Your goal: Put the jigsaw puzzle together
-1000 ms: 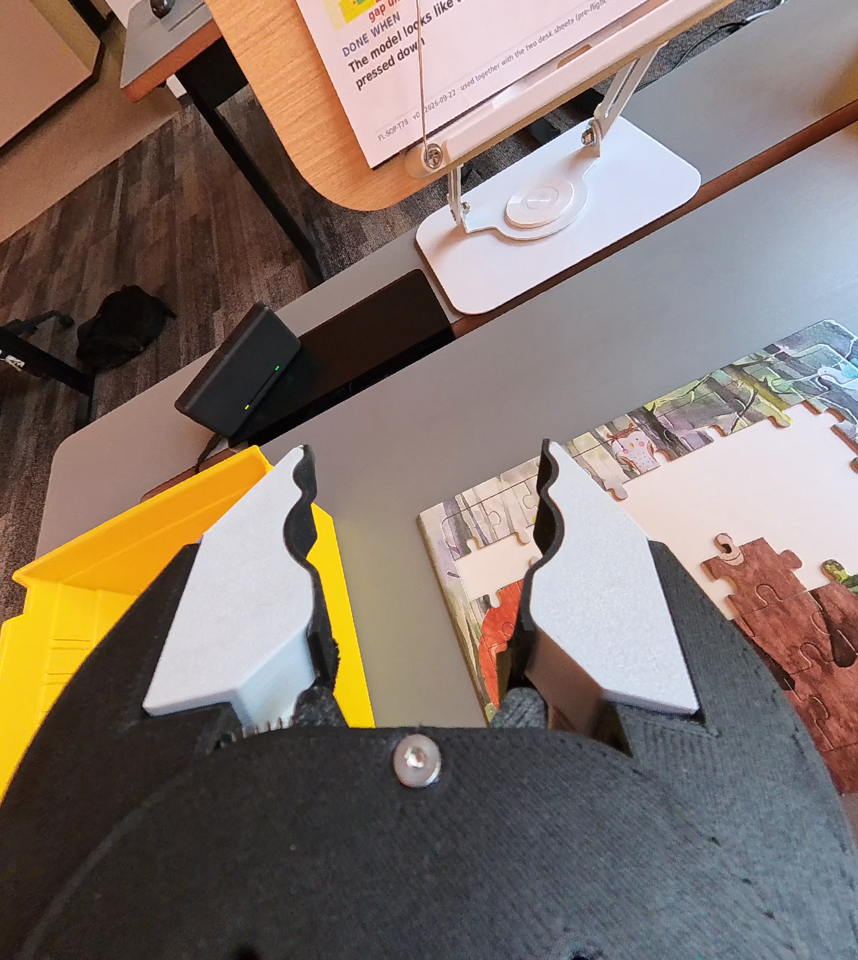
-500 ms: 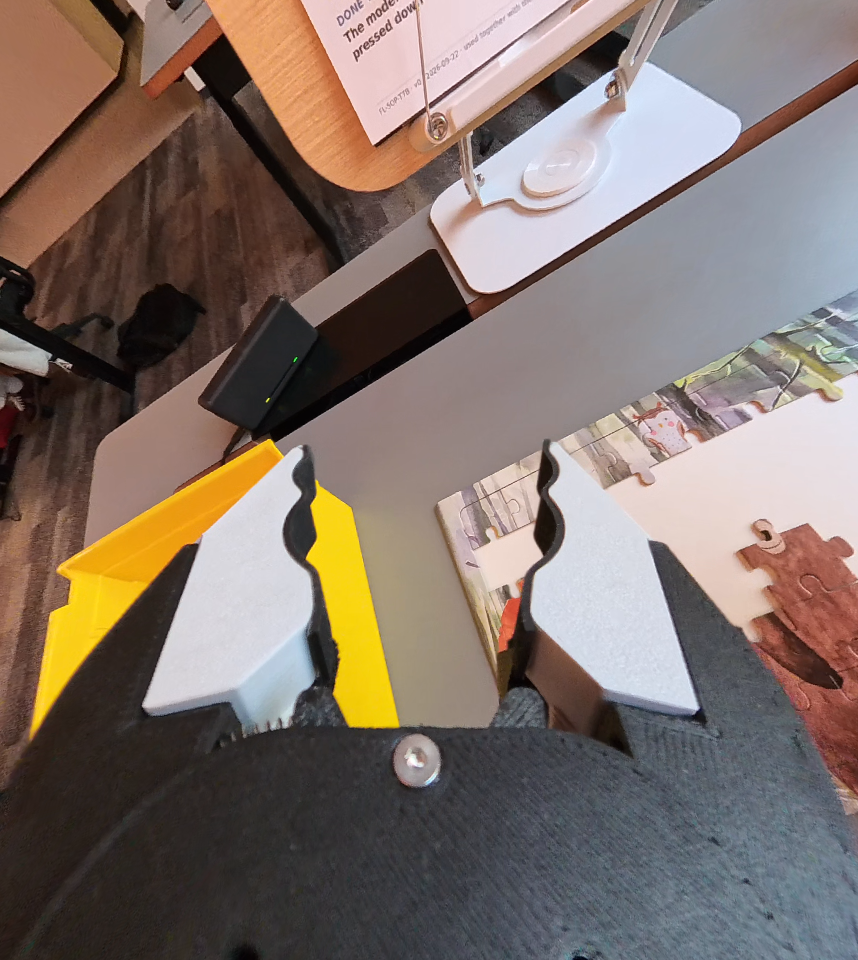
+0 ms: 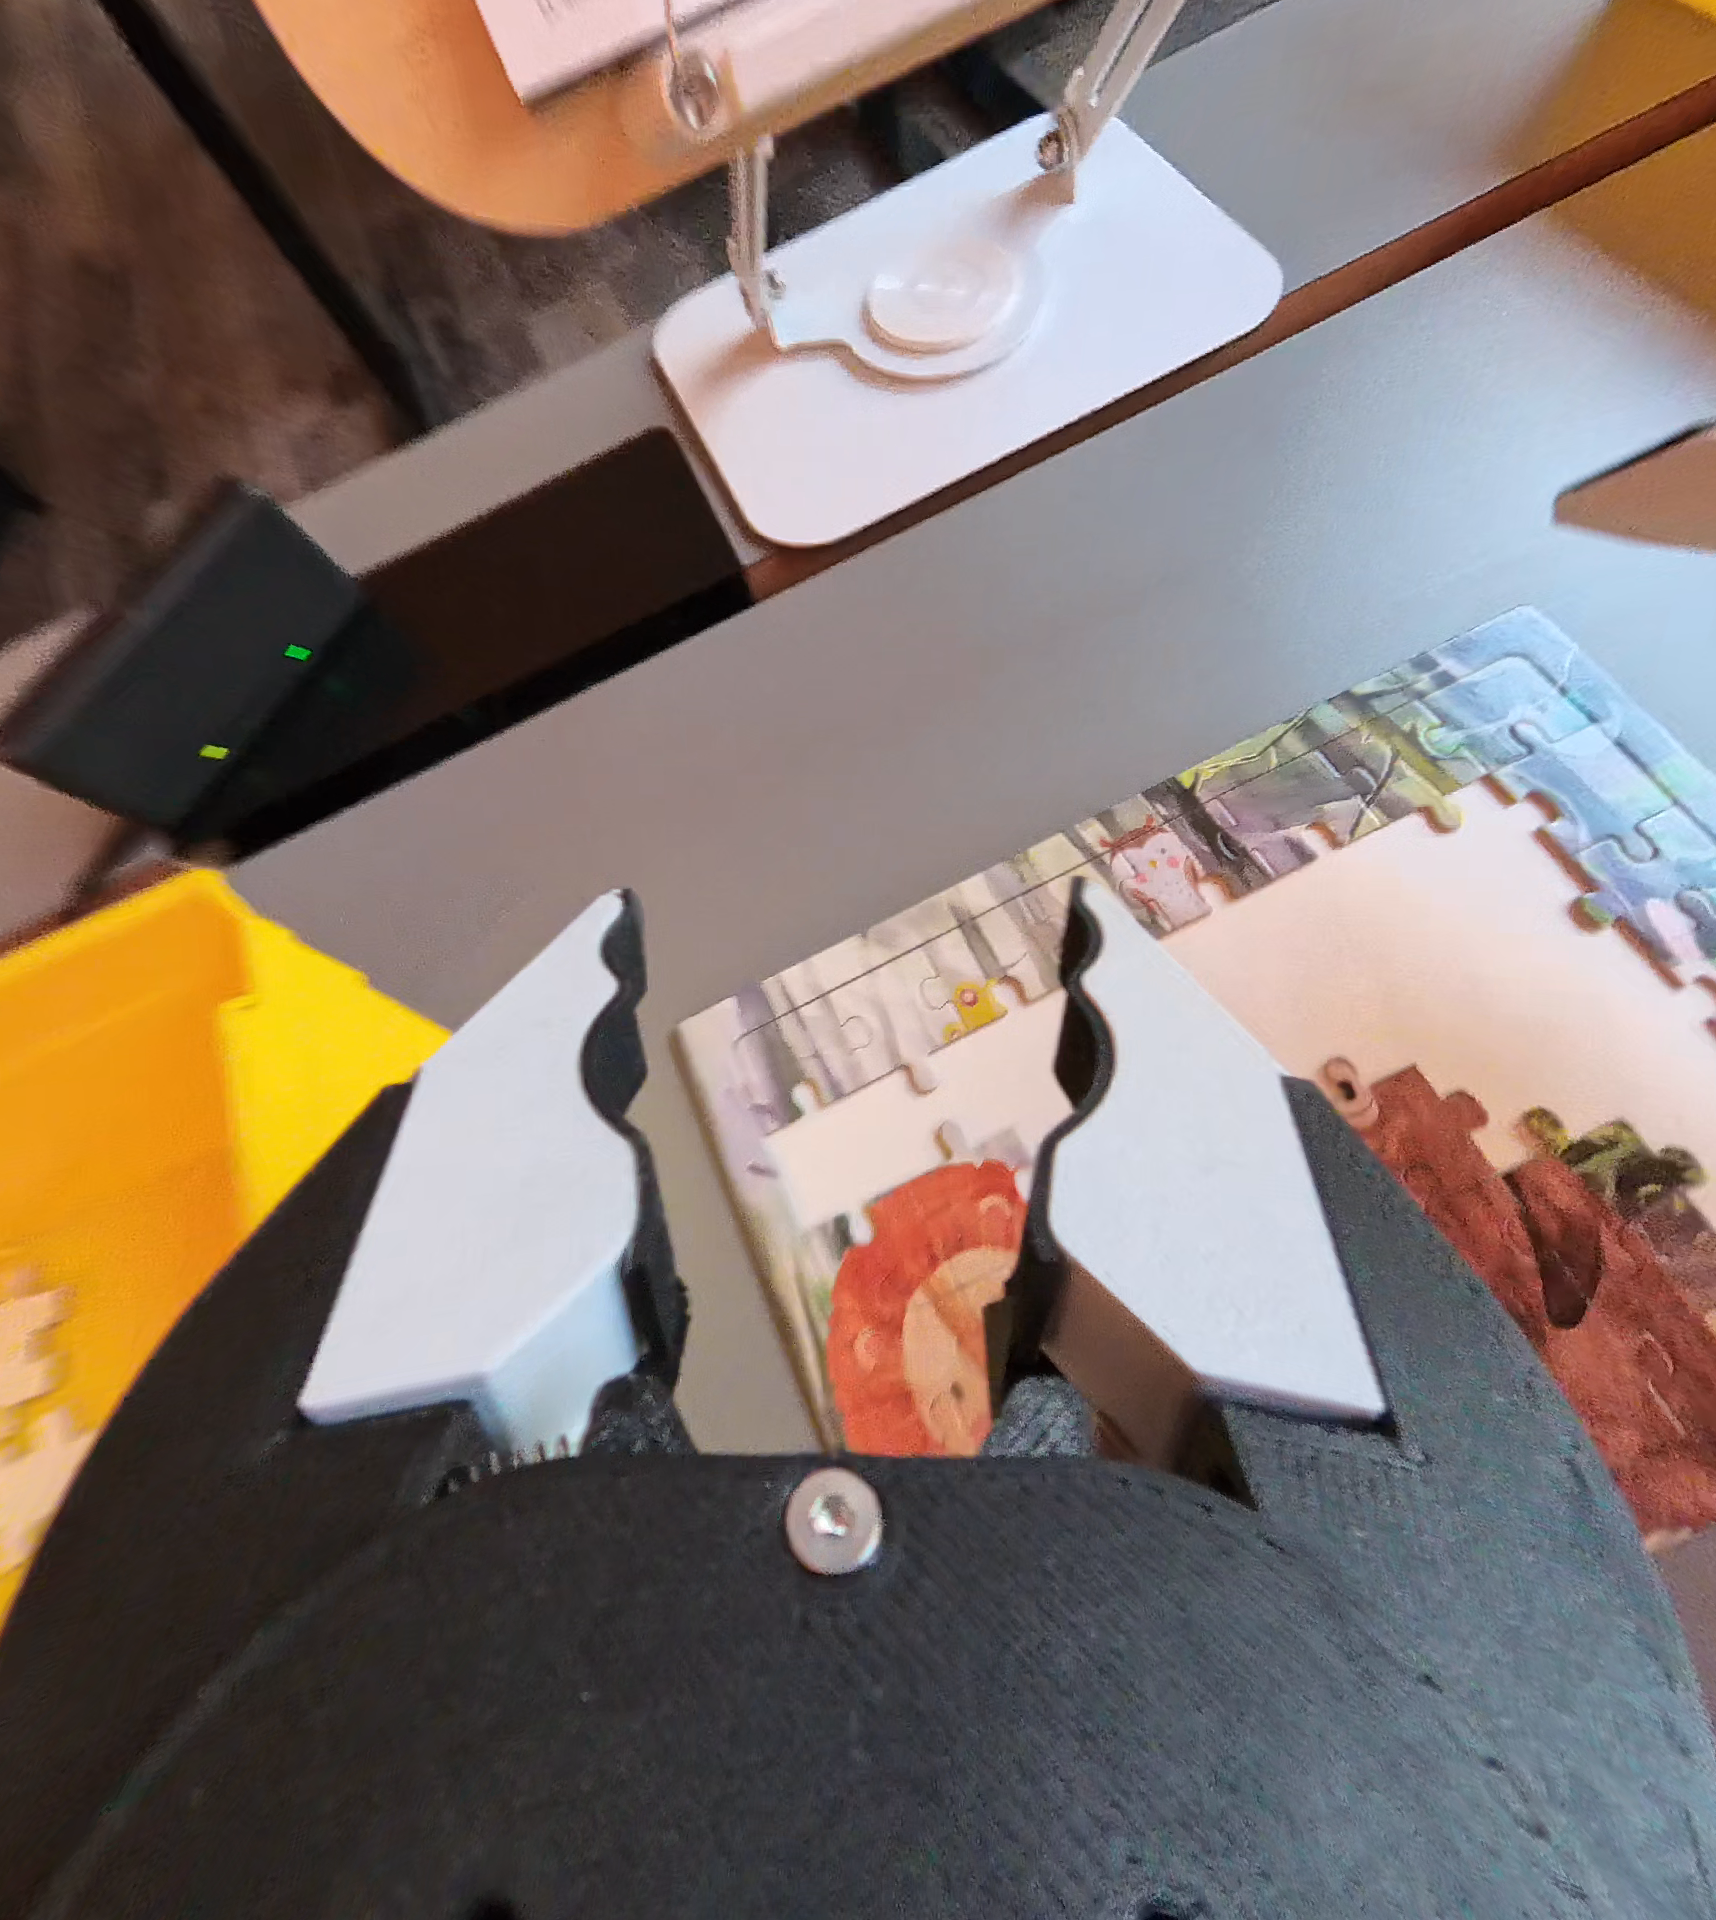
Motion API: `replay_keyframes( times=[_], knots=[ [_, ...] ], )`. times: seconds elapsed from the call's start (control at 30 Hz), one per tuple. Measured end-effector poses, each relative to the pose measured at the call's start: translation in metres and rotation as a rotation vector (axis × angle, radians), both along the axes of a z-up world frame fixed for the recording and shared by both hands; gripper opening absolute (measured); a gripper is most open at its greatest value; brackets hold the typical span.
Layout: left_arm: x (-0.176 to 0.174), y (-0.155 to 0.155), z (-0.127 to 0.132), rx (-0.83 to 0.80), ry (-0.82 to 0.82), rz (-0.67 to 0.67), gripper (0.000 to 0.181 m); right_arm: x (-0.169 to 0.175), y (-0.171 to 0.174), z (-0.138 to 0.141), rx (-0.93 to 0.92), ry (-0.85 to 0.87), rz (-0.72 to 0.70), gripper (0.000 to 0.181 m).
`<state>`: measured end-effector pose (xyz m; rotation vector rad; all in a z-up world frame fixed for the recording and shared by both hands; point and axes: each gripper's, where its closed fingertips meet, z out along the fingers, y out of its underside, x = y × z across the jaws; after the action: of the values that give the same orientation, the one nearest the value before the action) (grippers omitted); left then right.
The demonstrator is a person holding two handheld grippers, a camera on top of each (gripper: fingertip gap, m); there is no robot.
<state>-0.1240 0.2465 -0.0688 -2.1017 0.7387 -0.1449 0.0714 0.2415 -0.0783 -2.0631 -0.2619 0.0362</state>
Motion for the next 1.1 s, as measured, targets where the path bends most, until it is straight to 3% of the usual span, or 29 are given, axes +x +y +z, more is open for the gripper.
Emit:
replay_keyframes(
  times=[0.1,0.17,0.23,0.37,0.53,0.6,0.73,1.1],
  knots=[
    [0.01,0.021,-0.035,-0.104,-0.066,-0.012,0.048,0.007,0.003,-0.036,-0.176,0.092,0.044,0.067],
    [0.019,0.027,-0.054,-0.181,-0.092,-0.032,0.034,-0.007,0.004,-0.042,-0.219,0.172,0.118,0.047],
    [0.019,0.037,-0.064,-0.187,-0.095,-0.016,0.016,-0.007,0.008,-0.05,-0.248,0.176,0.113,0.041],
    [0.012,0.049,-0.082,-0.241,-0.091,0.022,0.002,-0.014,0.012,-0.066,-0.304,0.19,0.138,0.026],
    [0.004,0.049,-0.095,-0.252,-0.065,0.025,0.0,-0.008,0.013,-0.082,-0.333,0.124,0.137,0.016],
    [0.003,0.047,-0.095,-0.247,-0.036,0.013,0.0,-0.006,0.013,-0.084,-0.322,0.1,0.144,0.001],
    [-0.001,0.035,-0.095,-0.236,0.067,-0.021,0.0,-0.006,0.001,-0.084,-0.387,0.088,0.173,0.0],
    [-0.012,-0.038,-0.097,-0.479,0.195,-0.089,0.0,-0.013,-0.067,-0.085,-0.756,0.224,0.317,0.0]
  ],
)
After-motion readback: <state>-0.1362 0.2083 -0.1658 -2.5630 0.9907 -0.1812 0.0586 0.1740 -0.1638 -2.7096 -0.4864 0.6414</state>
